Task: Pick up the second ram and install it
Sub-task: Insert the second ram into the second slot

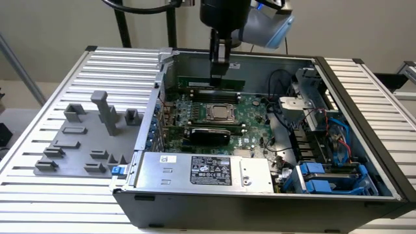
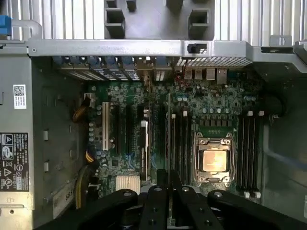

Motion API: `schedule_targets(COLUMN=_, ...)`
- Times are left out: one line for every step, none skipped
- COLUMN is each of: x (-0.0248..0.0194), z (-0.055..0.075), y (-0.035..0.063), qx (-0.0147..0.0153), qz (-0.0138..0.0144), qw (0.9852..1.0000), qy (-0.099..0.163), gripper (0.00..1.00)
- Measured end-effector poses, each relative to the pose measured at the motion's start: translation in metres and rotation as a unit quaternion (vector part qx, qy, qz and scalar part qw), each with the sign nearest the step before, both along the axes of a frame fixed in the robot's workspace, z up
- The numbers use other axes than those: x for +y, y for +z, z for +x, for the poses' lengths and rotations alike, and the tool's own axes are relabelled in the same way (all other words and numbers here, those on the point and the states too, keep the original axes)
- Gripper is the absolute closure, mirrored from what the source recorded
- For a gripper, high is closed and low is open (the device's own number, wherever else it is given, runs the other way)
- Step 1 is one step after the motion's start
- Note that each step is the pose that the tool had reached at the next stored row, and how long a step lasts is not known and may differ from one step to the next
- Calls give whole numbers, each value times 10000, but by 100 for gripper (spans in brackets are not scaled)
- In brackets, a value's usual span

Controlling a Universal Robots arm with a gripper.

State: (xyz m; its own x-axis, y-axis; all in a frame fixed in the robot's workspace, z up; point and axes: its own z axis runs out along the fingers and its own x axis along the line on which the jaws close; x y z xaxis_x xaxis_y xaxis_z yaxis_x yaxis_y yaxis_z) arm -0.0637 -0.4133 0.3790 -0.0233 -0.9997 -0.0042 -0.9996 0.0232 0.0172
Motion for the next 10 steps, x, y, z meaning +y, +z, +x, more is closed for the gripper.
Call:
schedule_targets(x=29, z=26, y=-18, qx=0, qz=0, qw=10000, qy=0, gripper=100)
schedule_targets(x=61, z=45, y=-36, qx=0, qz=0, qw=10000, qy=0, gripper=100)
schedule_targets(x=94, z=61, y=-54, qx=0, qz=0, qw=10000, qy=0, gripper=100)
schedule_targets(x=129, z=74, y=-72, qx=0, qz=0, qw=10000, qy=-1, gripper=100)
schedule_targets(x=168, z=85, y=-91, qx=0, qz=0, qw=10000, qy=0, gripper=100)
schedule_targets(x=205, z=95, y=-109, qx=0, qz=0, qw=10000, qy=0, gripper=100)
schedule_targets(x=243, z=104, y=-127, qx=0, qz=-1, qw=10000, qy=0, gripper=100)
schedule_targets(x=281, z=113, y=-145, qx=0, qz=0, qw=10000, qy=0, gripper=100)
schedule_targets(x=316, z=123, y=-163, qx=0, qz=0, qw=10000, qy=0, gripper=100)
schedule_targets(x=346, z=133, y=-181, qx=0, qz=-1, qw=10000, qy=0, gripper=100)
